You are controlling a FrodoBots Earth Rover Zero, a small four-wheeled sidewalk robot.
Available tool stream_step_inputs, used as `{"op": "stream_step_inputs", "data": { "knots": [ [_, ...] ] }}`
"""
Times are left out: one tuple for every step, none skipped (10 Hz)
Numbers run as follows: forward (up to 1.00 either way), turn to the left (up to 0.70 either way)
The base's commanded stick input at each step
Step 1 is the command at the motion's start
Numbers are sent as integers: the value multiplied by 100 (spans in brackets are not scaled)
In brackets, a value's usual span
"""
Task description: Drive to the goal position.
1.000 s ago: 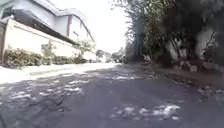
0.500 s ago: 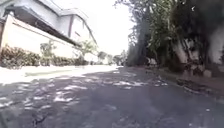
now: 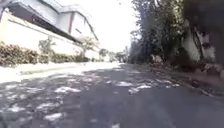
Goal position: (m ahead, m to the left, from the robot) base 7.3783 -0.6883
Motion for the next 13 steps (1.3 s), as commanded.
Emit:
{"op": "stream_step_inputs", "data": {
  "knots": [
    [100, -25],
    [100, -40],
    [100, -40],
    [100, -40],
    [100, -24],
    [100, 0],
    [100, 0],
    [100, 0],
    [100, 0],
    [100, 0],
    [100, 0],
    [100, 0],
    [100, 0]
  ]
}}
